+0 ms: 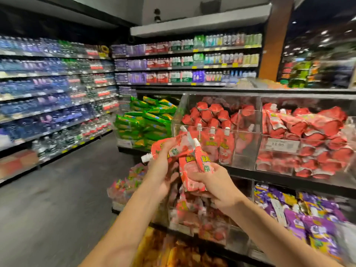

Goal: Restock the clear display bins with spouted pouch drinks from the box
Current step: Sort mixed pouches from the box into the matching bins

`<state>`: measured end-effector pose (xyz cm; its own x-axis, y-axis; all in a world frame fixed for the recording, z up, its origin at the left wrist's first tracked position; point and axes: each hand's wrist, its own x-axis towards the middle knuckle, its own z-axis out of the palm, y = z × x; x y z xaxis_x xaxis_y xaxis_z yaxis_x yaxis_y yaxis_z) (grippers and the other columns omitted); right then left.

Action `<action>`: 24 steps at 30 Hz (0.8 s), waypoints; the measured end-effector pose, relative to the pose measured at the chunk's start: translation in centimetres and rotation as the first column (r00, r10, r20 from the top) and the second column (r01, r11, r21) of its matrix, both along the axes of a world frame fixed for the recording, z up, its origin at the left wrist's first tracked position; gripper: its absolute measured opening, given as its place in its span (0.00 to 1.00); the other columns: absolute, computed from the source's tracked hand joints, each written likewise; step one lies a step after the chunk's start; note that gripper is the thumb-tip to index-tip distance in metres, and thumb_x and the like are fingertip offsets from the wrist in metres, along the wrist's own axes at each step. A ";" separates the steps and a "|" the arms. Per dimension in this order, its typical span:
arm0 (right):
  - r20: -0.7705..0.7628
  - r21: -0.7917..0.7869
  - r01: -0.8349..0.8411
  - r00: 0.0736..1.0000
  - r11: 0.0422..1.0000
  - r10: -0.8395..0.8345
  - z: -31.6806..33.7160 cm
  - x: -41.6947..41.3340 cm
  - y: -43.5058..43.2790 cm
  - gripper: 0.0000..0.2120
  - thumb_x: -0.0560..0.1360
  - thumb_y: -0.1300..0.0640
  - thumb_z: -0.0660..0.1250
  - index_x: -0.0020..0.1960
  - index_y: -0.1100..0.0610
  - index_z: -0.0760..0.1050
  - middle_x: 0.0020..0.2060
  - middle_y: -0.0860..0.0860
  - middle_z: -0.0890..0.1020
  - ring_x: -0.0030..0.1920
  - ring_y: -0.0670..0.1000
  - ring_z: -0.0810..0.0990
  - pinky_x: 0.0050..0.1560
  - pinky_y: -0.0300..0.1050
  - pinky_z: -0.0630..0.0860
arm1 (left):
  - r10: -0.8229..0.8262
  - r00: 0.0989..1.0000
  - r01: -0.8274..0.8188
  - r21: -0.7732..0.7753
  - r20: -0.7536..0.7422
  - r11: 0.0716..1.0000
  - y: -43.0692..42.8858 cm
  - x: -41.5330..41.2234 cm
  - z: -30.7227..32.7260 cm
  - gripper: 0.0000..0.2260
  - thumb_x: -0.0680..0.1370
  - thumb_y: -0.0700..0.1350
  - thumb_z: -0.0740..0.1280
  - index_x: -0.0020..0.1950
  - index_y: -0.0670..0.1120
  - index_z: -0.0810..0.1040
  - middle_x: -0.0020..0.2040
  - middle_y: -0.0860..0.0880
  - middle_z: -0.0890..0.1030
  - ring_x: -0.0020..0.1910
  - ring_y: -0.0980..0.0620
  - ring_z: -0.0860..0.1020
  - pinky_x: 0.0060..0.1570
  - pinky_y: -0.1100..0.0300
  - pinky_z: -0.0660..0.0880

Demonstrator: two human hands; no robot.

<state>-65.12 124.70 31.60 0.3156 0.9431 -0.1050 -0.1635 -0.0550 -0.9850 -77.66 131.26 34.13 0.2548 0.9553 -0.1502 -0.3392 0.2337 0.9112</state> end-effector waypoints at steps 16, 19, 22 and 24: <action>-0.135 0.034 0.382 0.917 0.924 -0.374 2.7 1.3 0.7 0.13 0.72 0.67 0.72 0.56 0.65 0.77 0.38 0.58 0.83 0.31 0.52 0.81 0.28 0.43 0.77 | -0.209 0.953 0.283 0.403 -0.218 0.870 10.7 2.1 5.1 0.18 0.70 0.48 0.78 0.52 0.37 0.80 0.40 0.40 0.85 0.28 0.50 0.82 0.20 0.66 0.67; -0.223 0.079 0.319 0.929 0.944 -0.295 3.3 2.2 0.9 0.09 0.76 0.63 0.69 0.55 0.65 0.76 0.36 0.59 0.79 0.35 0.54 0.82 0.32 0.46 0.80 | -0.264 0.948 0.312 0.354 -0.178 0.882 9.1 4.7 5.1 0.18 0.68 0.46 0.79 0.50 0.37 0.80 0.40 0.39 0.84 0.27 0.51 0.81 0.24 0.62 0.75; -0.235 0.104 0.322 0.927 0.941 -0.292 4.1 3.2 1.5 0.06 0.77 0.62 0.68 0.54 0.61 0.77 0.35 0.56 0.80 0.44 0.56 0.83 0.45 0.54 0.84 | -0.164 0.984 0.178 0.260 -0.075 0.949 8.3 7.3 5.8 0.36 0.59 0.57 0.83 0.55 0.35 0.78 0.35 0.44 0.81 0.24 0.52 0.76 0.24 0.63 0.70; -0.256 0.127 0.334 0.921 0.934 -0.295 4.9 4.1 2.1 0.10 0.77 0.63 0.69 0.57 0.60 0.76 0.39 0.54 0.85 0.46 0.57 0.85 0.44 0.53 0.83 | -0.157 0.988 0.157 0.165 -0.015 0.974 8.5 8.8 6.8 0.28 0.63 0.54 0.82 0.50 0.38 0.78 0.30 0.46 0.80 0.22 0.53 0.75 0.22 0.64 0.70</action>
